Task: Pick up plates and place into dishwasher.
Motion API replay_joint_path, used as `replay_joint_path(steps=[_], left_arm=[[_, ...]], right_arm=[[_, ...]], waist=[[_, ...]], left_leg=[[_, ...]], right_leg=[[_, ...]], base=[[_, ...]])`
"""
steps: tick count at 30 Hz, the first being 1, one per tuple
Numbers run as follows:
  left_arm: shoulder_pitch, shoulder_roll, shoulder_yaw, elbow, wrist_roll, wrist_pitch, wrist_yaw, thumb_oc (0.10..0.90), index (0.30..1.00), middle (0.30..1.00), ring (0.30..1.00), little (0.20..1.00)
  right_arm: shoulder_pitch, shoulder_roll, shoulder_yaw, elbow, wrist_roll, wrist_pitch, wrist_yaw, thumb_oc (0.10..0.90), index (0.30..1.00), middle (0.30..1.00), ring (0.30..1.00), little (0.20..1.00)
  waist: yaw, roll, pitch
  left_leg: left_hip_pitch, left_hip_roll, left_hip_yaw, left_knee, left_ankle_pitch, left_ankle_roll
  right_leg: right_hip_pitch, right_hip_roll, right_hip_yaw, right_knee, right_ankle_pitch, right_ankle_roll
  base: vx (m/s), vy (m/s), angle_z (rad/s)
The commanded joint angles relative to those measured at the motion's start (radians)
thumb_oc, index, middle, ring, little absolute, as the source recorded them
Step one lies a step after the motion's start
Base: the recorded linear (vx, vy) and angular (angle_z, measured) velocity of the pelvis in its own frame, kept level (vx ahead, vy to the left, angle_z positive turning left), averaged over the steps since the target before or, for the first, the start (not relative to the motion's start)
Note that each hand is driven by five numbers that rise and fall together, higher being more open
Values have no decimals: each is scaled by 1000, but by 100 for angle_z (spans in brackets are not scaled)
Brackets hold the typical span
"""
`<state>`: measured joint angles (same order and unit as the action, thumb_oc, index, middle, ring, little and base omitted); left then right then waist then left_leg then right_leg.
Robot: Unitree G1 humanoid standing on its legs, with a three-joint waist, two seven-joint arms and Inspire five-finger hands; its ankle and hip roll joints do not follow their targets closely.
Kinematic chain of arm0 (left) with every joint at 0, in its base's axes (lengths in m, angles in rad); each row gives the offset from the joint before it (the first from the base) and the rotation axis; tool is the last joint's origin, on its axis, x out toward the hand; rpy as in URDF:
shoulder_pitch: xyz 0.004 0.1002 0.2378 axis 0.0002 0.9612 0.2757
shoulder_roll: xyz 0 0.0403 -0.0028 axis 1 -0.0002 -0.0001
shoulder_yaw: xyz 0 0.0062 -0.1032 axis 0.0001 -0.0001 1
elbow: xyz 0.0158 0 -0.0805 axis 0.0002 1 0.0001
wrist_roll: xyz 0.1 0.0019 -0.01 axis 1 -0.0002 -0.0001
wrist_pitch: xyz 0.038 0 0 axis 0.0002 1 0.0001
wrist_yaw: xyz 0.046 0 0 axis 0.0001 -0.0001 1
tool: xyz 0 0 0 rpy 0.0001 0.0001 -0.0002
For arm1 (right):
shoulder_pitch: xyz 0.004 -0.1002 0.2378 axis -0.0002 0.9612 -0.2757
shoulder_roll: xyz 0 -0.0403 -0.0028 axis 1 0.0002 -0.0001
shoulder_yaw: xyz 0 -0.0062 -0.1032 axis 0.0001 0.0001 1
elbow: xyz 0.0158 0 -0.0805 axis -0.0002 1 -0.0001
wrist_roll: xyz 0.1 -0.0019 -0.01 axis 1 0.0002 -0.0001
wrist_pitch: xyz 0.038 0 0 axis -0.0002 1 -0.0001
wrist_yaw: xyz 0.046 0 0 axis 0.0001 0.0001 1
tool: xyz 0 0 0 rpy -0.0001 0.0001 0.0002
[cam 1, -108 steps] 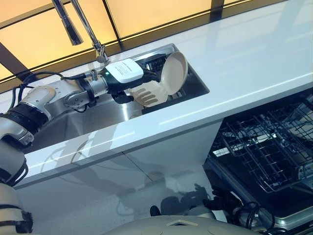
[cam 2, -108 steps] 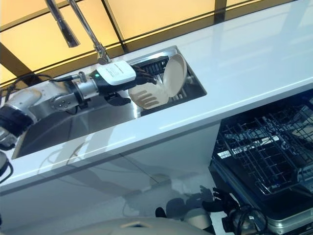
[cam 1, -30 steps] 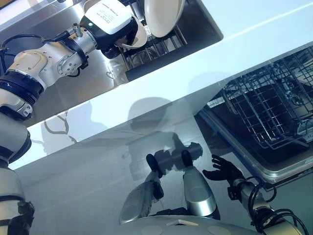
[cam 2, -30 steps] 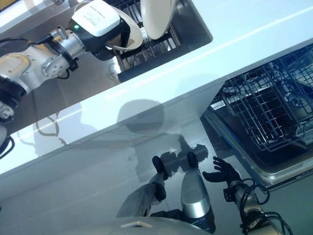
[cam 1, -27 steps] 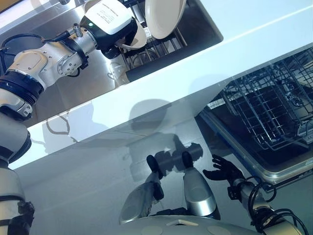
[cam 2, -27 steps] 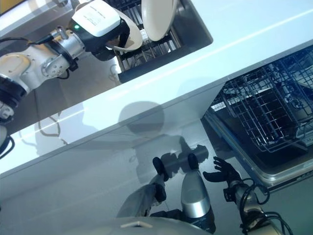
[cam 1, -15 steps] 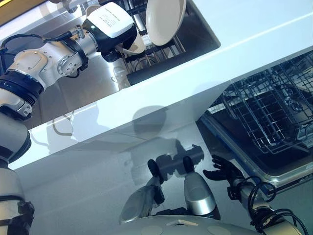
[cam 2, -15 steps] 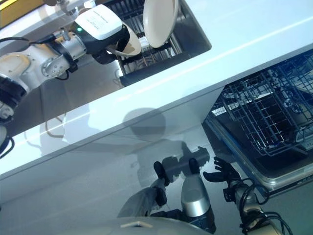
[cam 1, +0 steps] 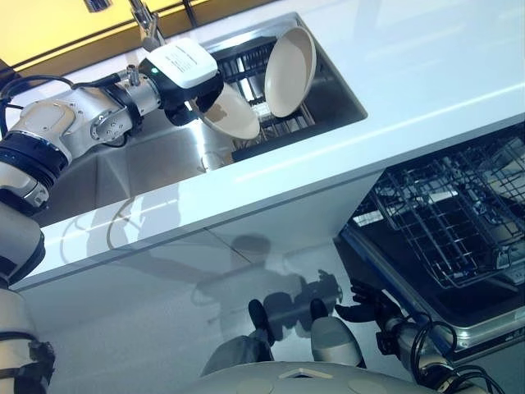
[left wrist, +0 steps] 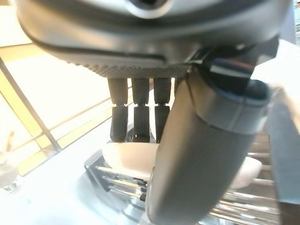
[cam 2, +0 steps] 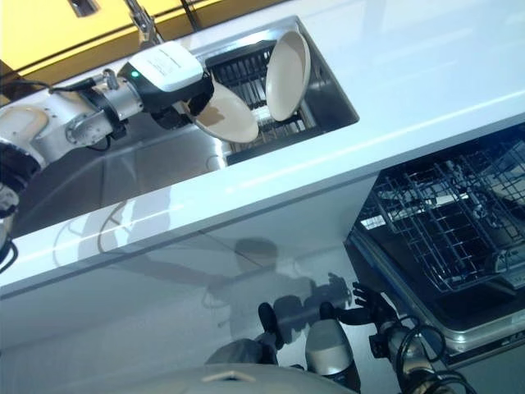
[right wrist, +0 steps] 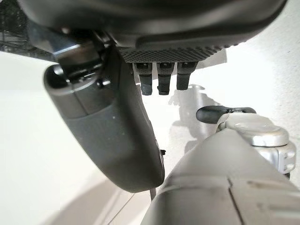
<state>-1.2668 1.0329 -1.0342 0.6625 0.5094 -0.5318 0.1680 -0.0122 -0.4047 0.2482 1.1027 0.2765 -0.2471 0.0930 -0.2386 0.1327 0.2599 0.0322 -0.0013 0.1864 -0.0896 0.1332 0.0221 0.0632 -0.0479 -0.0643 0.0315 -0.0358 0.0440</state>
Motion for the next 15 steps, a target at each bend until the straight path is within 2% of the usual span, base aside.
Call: replay_joint_path(steps=[1,6,7,10,11,15], left_arm=[[-92,60,86,40,-92,20,73,100,300,300,300,200],[-65,81,112,10,-104,16,89,100,300,300,300,200],[-44,93,134,7,-97,-4,104,100,300,300,300,200],[-24,109,164,20,-94,-43,118,100,300,300,300,200],[-13,116,181,26,-102,-60,126,100,300,300,300,200],[10,130,209,34,-126,-77,139,100,300,300,300,200]], right_arm=[[35,-14,-22,-57,72,-79,1,800,900,900,900,900],[30,-36,-20,-211,140,-58,47,800,900,900,900,900],[35,-45,-14,-295,160,-69,65,800,900,900,900,900],[51,-57,-22,-396,177,-103,78,800,900,900,900,900],[62,-63,-36,-445,180,-134,68,800,900,900,900,900],[86,-91,-76,-577,171,-152,58,800,900,900,900,900]], waist=[[-1,-9,-91],[3,-15,-107],[3,-20,-114],[1,-26,-124],[-2,-29,-131],[-15,-37,-143]], left_leg=[[72,-59,26,55,-183,5],[90,-56,18,53,-189,6],[94,-54,17,54,-191,5],[102,-52,18,48,-191,6],[106,-51,19,43,-192,6],[117,-51,24,30,-193,8]], right_leg=[[-23,55,17,-41,33,43],[-7,61,18,-41,26,38],[-5,63,19,-37,22,37],[-1,66,21,-36,19,37],[0,69,25,-36,17,38],[2,72,31,-35,16,41]], base=[[13,-34,0],[-1,-21,0],[-17,-38,-1],[-6,-14,0],[0,0,0],[0,0,0]])
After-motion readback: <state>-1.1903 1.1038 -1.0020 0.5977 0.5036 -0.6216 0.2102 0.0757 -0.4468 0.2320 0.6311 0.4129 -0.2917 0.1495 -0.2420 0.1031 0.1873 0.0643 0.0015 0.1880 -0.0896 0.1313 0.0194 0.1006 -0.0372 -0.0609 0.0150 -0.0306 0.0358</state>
